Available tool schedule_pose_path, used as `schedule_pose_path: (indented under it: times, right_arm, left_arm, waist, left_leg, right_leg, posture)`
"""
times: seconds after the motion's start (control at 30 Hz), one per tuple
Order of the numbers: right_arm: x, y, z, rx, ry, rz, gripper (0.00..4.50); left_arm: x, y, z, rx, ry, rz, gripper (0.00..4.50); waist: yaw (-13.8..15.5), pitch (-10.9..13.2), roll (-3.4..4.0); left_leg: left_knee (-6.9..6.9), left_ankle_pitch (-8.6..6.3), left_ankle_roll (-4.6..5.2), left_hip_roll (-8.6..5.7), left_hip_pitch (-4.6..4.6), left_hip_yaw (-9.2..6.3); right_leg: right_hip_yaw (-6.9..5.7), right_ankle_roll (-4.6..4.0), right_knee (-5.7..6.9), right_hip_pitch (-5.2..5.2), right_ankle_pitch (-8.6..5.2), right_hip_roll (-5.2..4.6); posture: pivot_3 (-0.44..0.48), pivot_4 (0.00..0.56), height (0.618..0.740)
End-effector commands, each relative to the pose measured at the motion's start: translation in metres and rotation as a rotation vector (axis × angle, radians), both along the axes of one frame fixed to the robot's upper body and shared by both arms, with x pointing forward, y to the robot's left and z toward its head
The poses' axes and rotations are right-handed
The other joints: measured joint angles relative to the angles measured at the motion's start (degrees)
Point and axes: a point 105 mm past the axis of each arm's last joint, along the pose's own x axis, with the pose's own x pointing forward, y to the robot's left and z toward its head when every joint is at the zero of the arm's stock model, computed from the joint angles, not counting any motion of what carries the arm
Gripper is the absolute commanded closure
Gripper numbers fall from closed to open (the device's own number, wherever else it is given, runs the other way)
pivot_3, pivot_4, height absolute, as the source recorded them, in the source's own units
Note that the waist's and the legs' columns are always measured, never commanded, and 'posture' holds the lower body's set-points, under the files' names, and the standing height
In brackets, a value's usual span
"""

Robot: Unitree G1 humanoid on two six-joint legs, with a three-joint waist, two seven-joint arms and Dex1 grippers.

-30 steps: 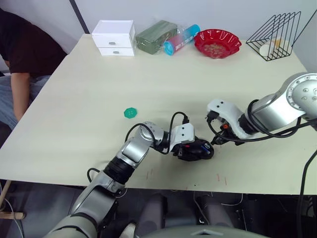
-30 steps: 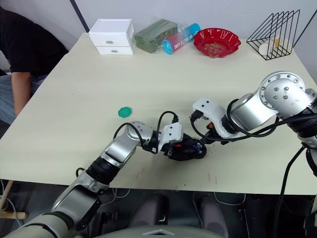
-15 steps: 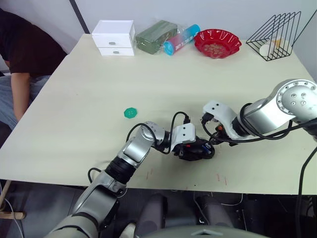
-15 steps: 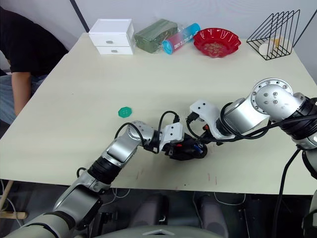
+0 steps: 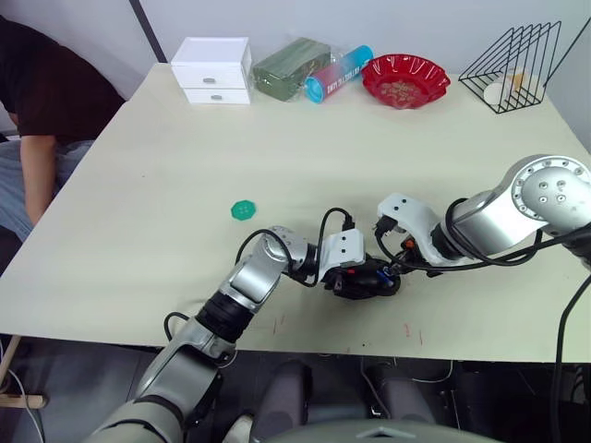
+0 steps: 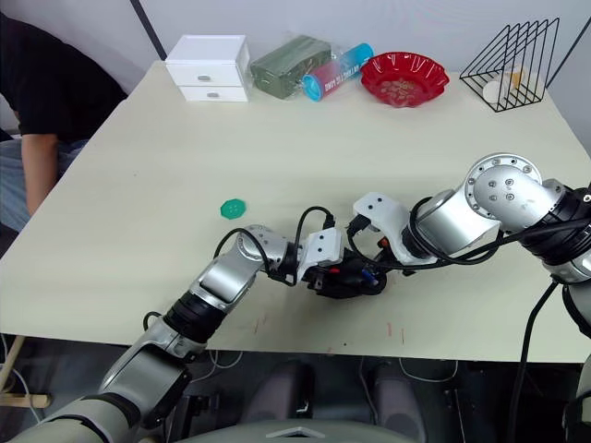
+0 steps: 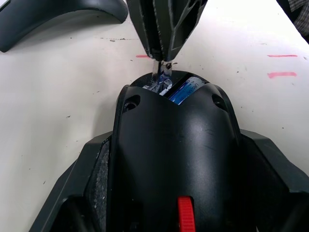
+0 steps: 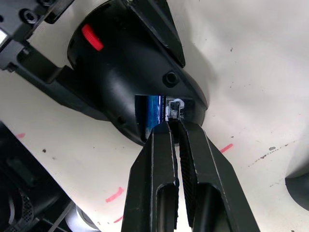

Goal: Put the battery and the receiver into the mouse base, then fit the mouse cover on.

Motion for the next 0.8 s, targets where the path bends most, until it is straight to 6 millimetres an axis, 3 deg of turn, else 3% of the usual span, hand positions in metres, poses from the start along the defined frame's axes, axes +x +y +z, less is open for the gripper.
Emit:
schedule_pose_path:
  times: [0.03, 0.8]
  right_arm:
    - [0.000, 0.004, 0.002, 0.020, -0.009, -0.002, 4.50]
    - [0.005, -0.009, -0.003, -0.035, -0.014, -0.056, 4.50]
  left_arm:
    - [-0.006, -0.001, -0.014, 0.038, 0.030, 0.005, 1.54]
    - [-0.010, -0.003, -0.013, 0.035, 0.037, 0.011, 1.54]
  waist:
    - [0.00, 0.00, 0.00]
    - [-0.02, 0.00, 0.00]
  left_leg:
    - [0.00, 0.00, 0.00, 0.00, 0.00, 0.00]
    - [-0.01, 0.00, 0.01, 0.02, -0.01, 0.00]
  right_leg:
    - [0.00, 0.00, 0.00, 0.00, 0.00, 0.00]
    - [0.00, 0.00, -0.04, 0.00, 0.00, -0.01]
  posture:
    - [0.000, 0.150, 0.740]
    - [0.000, 0.150, 0.740]
